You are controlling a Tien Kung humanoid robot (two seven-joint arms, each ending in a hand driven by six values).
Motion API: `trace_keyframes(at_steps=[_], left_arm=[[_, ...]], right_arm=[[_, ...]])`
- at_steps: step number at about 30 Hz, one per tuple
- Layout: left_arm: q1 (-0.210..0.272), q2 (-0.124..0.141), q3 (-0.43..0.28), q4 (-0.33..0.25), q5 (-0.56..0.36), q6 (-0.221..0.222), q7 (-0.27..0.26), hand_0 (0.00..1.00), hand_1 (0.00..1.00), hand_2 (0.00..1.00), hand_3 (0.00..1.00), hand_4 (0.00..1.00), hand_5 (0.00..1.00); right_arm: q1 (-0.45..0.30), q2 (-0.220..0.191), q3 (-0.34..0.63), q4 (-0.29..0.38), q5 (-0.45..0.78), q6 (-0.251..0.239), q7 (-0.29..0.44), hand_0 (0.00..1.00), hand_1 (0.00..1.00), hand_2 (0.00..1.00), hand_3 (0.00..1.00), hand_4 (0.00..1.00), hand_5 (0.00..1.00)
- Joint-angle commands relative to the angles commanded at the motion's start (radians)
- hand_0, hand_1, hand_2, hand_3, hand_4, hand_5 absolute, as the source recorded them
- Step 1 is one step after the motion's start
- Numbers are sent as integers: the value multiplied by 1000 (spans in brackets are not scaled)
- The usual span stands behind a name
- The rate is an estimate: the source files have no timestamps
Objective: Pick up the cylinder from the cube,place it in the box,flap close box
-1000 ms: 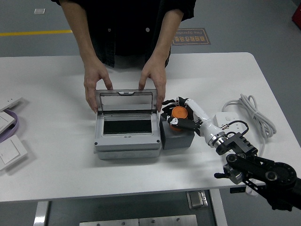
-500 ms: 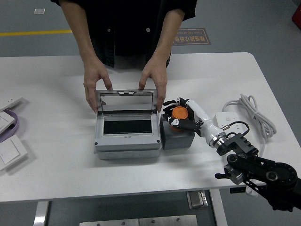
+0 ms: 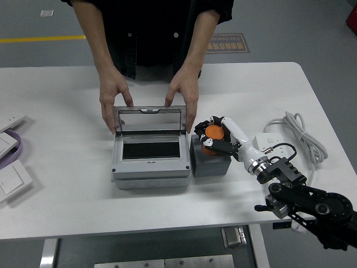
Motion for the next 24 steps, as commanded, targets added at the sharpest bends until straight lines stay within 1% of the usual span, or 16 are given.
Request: trace_keyframes(at_steps=[1,2,7,8,13,16,18,19,20,24], left_arm=[[0,0,0,0,-1,1,-1,602,550,567,604,718,217],[1,0,1,0,-2,1,-2,602,549,566,603,718,219],[3,-1,3,1,-7,5,-6,602,549,566,603,718,219],[3,-1,3,2,-8,6,-6,601,548,567,605,717,218],[3,-2,2,2,-10,9,-10,601,548,567,605,717,218],[5,-3,2,3,-11,10,-11,601,548,567,607,720,222],[6,-3,3,3,-14,12,-13,601,548,567,607,720,222],[7,-4,4,3,-17,13,-15,601,548,567,607,720,222],[7,-4,4,3,-19,14,-17,601,548,567,609,721,224],[13,-4,6,4,-28,20,-23,601,548,567,609,721,224]], right_arm=[[-1,0,1,1,-1,-3,0,582,525,487,423,2,2],[-2,0,2,3,-3,-7,0,538,500,466,387,2,2],[-7,1,13,10,-8,-21,-7,538,500,466,387,2,2],[-7,2,16,11,-8,-23,-8,486,472,450,386,2,2],[-15,6,48,36,-1,-35,-13,486,472,450,386,2,2],[-31,7,89,78,11,-47,-20,484,472,448,388,2,2],[-40,5,119,116,-3,-62,-31,484,472,448,388,2,2],[-43,4,134,135,-23,-73,-43,484,472,448,388,2,2],[-45,4,147,156,-43,-84,-56,462,433,406,339,2,2],[-40,2,185,248,-134,-109,-130,462,433,406,339,2,2]])
